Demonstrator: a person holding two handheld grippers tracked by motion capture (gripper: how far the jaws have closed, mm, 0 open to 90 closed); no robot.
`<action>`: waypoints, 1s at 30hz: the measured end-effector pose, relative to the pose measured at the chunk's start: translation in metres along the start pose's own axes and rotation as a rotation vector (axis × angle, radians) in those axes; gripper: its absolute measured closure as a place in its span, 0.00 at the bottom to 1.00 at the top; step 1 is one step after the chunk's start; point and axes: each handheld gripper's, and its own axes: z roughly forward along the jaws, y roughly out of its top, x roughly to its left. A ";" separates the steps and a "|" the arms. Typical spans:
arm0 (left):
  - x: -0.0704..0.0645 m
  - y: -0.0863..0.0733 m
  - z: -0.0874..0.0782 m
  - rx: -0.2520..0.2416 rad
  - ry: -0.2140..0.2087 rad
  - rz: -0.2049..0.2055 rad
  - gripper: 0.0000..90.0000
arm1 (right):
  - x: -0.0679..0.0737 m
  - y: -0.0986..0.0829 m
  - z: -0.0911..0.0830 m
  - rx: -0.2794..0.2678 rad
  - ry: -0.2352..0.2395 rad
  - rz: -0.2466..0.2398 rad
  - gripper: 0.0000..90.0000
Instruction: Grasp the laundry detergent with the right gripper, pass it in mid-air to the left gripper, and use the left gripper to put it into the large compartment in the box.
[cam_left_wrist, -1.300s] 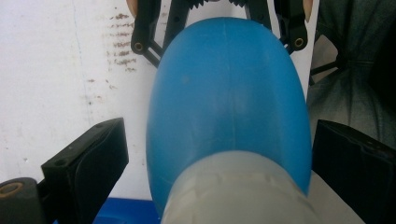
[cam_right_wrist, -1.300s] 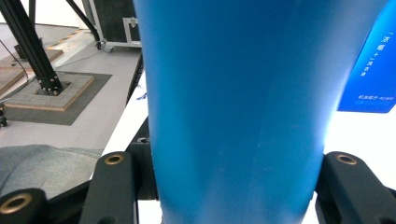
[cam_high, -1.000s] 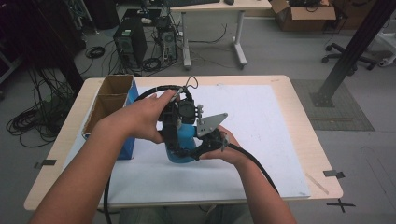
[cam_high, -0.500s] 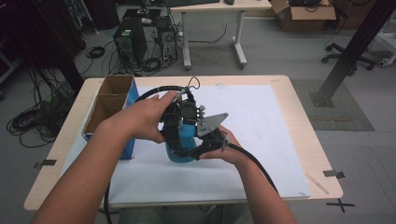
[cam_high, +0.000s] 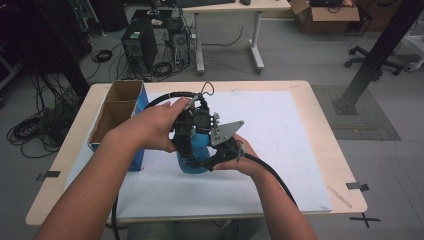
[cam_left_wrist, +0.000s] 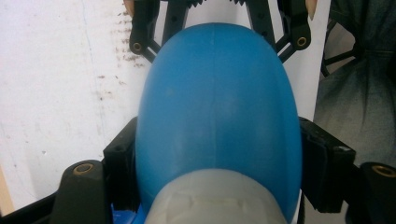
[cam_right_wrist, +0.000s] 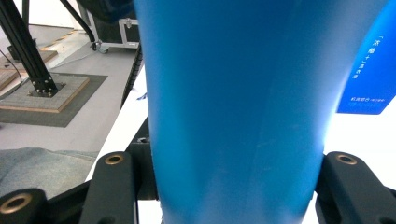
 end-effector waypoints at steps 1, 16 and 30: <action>0.000 0.000 0.000 0.001 -0.002 -0.002 0.36 | 0.000 0.000 0.000 0.002 -0.002 -0.001 0.50; 0.005 0.000 0.004 0.023 -0.011 -0.007 0.42 | -0.001 -0.001 0.002 0.013 -0.006 0.001 0.50; 0.004 0.001 0.004 0.036 -0.016 -0.012 0.43 | 0.000 -0.003 0.005 0.003 0.001 0.004 0.49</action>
